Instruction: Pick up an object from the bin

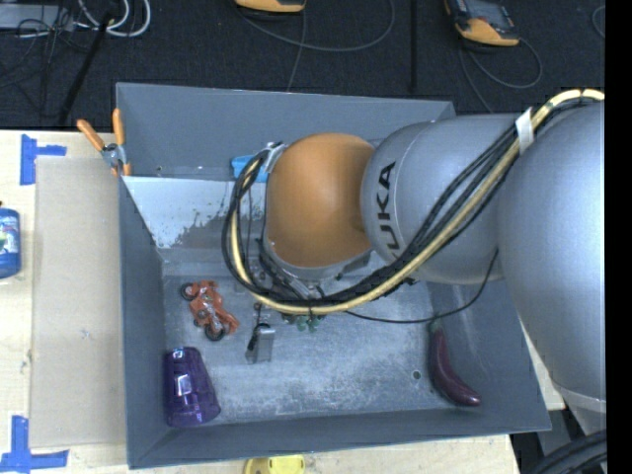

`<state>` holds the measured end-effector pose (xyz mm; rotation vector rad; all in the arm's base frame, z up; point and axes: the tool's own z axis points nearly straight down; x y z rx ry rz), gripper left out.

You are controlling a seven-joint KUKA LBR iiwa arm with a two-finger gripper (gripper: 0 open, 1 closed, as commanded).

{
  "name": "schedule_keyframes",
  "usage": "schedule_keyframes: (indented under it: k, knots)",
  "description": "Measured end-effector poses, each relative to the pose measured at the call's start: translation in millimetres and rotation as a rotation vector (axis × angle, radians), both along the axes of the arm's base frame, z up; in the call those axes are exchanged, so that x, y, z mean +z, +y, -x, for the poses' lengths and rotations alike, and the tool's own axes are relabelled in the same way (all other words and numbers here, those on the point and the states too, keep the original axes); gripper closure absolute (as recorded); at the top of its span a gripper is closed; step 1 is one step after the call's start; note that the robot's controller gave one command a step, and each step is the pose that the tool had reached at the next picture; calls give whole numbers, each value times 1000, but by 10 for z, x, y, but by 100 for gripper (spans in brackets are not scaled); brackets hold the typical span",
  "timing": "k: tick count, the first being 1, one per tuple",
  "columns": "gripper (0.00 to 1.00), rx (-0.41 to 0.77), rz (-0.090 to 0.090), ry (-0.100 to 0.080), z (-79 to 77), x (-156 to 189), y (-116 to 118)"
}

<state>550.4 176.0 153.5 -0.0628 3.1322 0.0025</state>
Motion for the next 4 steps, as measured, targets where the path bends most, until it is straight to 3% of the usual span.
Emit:
schedule_keyframes:
  k: [1,2,3,4]
  knots:
    - [0,47,1,7,-248,-426,116]
    - [0,61,2,9,-592,-536,148]
    - [0,136,2,8,-669,-551,-37]
    - [0,107,1,6,-650,-629,214]
